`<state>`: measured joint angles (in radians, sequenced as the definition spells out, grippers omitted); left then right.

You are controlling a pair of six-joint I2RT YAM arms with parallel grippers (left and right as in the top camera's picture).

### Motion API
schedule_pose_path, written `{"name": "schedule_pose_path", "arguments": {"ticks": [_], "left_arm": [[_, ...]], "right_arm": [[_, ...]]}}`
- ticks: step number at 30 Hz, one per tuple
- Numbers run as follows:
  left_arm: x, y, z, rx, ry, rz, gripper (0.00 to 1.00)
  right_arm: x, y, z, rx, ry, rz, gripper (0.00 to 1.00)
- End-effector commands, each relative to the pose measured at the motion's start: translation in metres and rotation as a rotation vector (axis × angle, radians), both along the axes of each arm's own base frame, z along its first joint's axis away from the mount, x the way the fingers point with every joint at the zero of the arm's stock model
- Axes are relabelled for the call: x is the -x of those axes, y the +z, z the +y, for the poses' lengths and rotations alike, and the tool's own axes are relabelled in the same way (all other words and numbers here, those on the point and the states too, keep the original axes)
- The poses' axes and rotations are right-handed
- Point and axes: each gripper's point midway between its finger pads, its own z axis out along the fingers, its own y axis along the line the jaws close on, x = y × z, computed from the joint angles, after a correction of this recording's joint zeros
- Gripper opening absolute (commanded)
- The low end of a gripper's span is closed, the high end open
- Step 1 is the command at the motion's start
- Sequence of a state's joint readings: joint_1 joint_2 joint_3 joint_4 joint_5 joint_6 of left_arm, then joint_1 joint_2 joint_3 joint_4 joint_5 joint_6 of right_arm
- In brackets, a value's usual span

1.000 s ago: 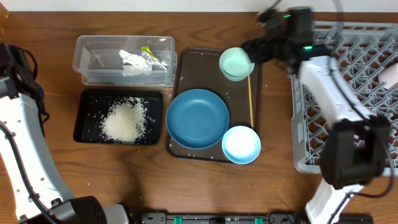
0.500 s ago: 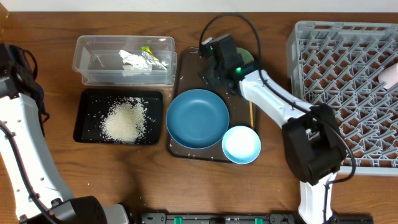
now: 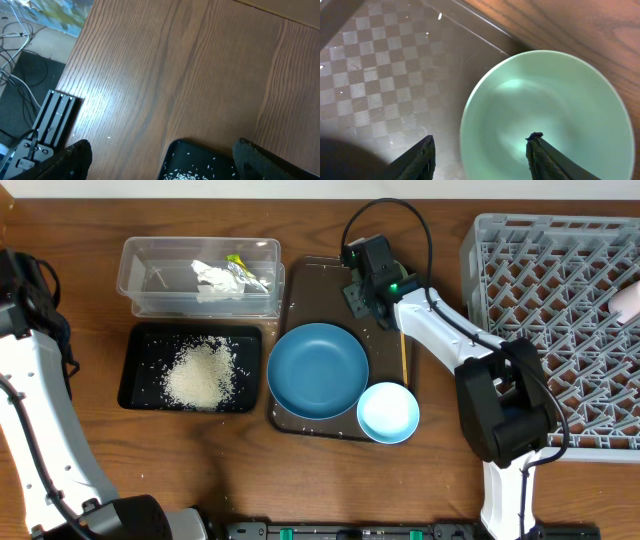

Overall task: Sort waste into correct bins and load items into the dishwasher rack
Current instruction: 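Grip the mint-green bowl's rim with the right gripper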

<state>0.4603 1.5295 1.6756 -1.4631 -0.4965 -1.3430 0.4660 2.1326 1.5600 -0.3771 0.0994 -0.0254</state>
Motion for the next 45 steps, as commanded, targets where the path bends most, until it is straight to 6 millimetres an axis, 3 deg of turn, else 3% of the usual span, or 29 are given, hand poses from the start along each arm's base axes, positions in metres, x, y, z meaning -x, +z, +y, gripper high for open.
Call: {"name": "schedule_pose_path", "arguments": {"ticks": [1,7,10,18,27,32,39,45], "left_arm": [[0.003,0.003,0.001,-0.010,0.019,-0.008,0.92],[0.003,0.003,0.001,-0.010,0.019,-0.008,0.92],[0.003,0.003,0.001,-0.010,0.019,-0.008,0.92],[0.003,0.003,0.001,-0.010,0.019,-0.008,0.92],[0.003,0.003,0.001,-0.010,0.019,-0.008,0.92],[0.003,0.003,0.001,-0.010,0.019,-0.008,0.92],[0.003,0.003,0.001,-0.010,0.019,-0.008,0.92],[0.003,0.003,0.001,-0.010,0.019,-0.008,0.92]], "right_arm": [[0.003,-0.013,0.002,-0.026,-0.014,0.036,0.57],[0.006,-0.029,0.002,-0.023,-0.028,0.073,0.53],[0.009,-0.030,0.002,-0.037,-0.055,0.090,0.45],[0.013,-0.030,0.011,-0.038,-0.039,0.088,0.41],[0.014,-0.030,0.012,-0.039,-0.038,0.088,0.05],[0.013,-0.027,0.015,-0.042,-0.033,0.081,0.03],[0.010,-0.013,0.020,-0.056,-0.026,0.074,0.01],[0.006,0.029,0.032,-0.125,0.006,0.038,0.01]]}}
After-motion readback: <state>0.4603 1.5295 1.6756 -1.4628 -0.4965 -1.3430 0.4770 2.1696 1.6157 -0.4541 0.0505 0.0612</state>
